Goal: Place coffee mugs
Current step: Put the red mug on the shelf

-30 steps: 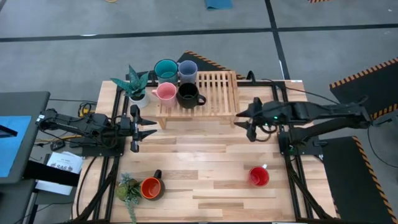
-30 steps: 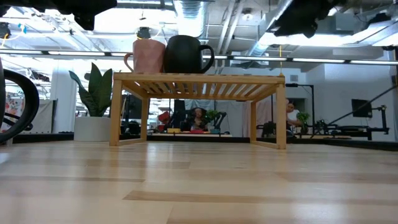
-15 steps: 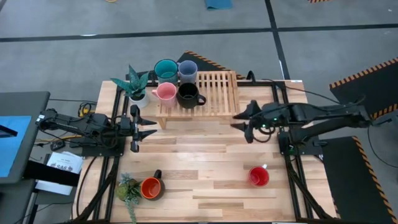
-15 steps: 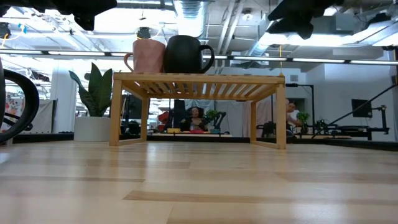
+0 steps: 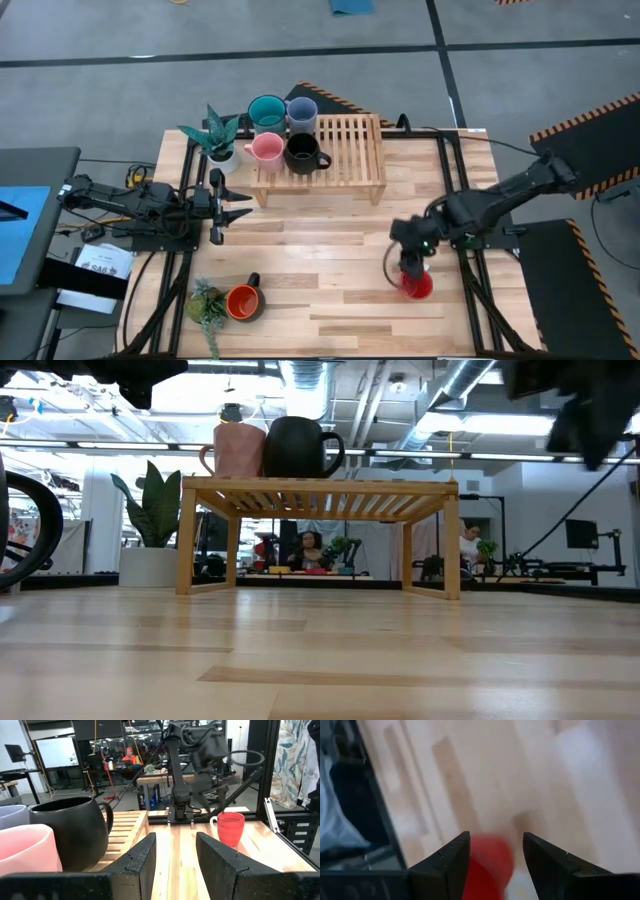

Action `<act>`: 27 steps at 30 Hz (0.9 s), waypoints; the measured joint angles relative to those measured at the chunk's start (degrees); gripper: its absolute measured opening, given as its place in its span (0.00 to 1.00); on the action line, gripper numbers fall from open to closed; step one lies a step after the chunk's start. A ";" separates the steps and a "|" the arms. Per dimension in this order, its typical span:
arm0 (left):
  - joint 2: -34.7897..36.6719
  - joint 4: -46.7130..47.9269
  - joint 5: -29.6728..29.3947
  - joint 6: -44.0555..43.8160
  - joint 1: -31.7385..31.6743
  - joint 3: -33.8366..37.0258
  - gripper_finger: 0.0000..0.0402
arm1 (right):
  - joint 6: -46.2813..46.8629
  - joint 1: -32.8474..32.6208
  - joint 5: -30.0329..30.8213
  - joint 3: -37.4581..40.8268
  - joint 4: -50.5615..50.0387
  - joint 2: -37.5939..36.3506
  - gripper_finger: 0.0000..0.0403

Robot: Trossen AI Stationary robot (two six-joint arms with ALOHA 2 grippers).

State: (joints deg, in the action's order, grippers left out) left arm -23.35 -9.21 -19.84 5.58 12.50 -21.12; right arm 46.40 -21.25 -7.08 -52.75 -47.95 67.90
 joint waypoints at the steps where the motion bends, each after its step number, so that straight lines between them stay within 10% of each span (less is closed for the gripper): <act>1: 0.00 0.14 0.00 0.00 0.00 0.00 0.31 | 1.17 -1.60 0.17 -0.02 0.17 0.00 0.52; 27: 0.00 0.28 0.00 0.00 0.00 0.00 0.31 | -5.98 -8.76 2.11 -0.09 -2.97 3.44 0.52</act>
State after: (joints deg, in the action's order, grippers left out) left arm -23.35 -8.92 -19.84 5.58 12.50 -21.12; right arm 40.42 -30.01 -4.97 -52.84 -50.92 71.34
